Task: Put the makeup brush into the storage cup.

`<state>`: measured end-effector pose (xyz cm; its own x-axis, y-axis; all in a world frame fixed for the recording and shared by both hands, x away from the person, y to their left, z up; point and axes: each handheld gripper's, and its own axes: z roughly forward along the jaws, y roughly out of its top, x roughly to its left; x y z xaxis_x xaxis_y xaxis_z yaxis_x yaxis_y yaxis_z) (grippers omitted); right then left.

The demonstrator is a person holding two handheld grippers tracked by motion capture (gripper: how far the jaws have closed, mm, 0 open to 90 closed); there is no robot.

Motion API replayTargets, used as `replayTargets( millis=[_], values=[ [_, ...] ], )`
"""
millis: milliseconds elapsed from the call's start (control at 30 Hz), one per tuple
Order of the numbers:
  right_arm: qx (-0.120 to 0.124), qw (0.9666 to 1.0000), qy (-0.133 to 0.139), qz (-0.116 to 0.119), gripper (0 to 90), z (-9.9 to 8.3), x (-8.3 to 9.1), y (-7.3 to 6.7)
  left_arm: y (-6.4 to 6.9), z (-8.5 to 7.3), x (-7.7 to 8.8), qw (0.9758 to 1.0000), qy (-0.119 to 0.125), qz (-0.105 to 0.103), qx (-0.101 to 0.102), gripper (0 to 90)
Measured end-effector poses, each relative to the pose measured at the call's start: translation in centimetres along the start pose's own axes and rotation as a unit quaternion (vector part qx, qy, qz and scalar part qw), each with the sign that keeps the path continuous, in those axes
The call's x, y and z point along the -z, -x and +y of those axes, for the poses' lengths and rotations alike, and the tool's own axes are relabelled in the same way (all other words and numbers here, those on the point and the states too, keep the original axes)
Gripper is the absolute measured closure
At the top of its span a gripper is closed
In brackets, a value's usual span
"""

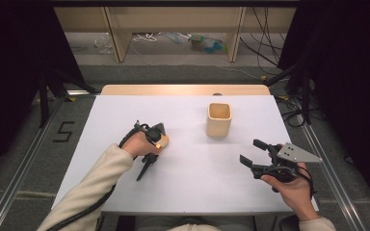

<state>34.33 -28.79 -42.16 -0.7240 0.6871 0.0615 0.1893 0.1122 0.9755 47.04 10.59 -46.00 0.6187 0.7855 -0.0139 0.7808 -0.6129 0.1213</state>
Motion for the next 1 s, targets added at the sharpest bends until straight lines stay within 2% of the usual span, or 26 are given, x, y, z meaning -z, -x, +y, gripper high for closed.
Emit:
replayTargets(
  millis=[33, 67, 367, 467, 667, 767, 800, 833, 867, 900, 967, 1000],
  values=[
    [-0.001, 1.0, 0.001, 0.001, 22.5, -0.01, -0.01, -0.01, -0.01, 0.02, -0.03, 1.0, 0.001, -0.003, -0.003, 72.7],
    [-0.001, 1.0, 0.0, 0.0, 22.6, -0.01, -0.02, -0.01, 0.12, -0.02, -0.08, 1.0, 0.004, -0.003, 0.004, 73.8],
    [-0.002, 1.0, 0.0, 0.001, 22.6, -0.02, 0.0, 0.01, 0.09, 0.01, -0.08, 1.0, -0.001, -0.005, -0.001, 74.2],
    [-0.003, 1.0, 0.002, 0.002, 22.6, -0.05, -0.06, -0.01, -0.02, -0.01, -0.05, 0.9998, -0.005, -0.006, -0.016, 74.2],
    [-0.001, 1.0, -0.004, -0.002, 22.6, -0.03, 0.03, 0.04, -0.05, -0.15, 0.0, 0.9999, -0.002, -0.011, -0.011, 74.4],
    [0.001, 1.0, -0.006, -0.005, 22.6, -0.01, 0.05, 0.05, -0.17, -0.32, -0.02, 0.9998, 0.007, -0.013, -0.012, 74.5],
    [-0.002, 1.0, 0.001, 0.0, 22.7, -0.06, -0.09, 0.01, -0.25, -0.44, 0.04, 0.9998, 0.007, -0.013, -0.016, 74.5],
    [-0.001, 1.0, -0.003, 0.0, 22.7, -0.05, -0.02, 0.02, -0.18, -0.54, 0.0, 0.9997, 0.014, -0.015, -0.009, 74.5],
    [-0.002, 1.0, -0.002, -0.001, 22.7, -0.05, -0.03, 0.02, -0.18, -0.57, 0.09, 0.9997, 0.012, -0.018, -0.007, 74.6],
    [-0.002, 1.0, 0.001, -0.001, 22.7, -0.06, -0.07, 0.02, -0.36, -0.53, 0.3, 0.9996, -0.001, -0.02, -0.017, 74.6],
    [0.001, 1.0, -0.007, -0.006, 22.7, -0.03, 0.05, 0.05, -0.42, -0.73, 0.12, 0.9995, 0.014, -0.022, -0.017, 74.5],
    [0.001, 1.0, -0.007, -0.006, 22.7, -0.02, 0.05, 0.05, -0.42, -0.72, 0.18, 0.9995, 0.013, -0.026, -0.011, 74.6]
  ],
)
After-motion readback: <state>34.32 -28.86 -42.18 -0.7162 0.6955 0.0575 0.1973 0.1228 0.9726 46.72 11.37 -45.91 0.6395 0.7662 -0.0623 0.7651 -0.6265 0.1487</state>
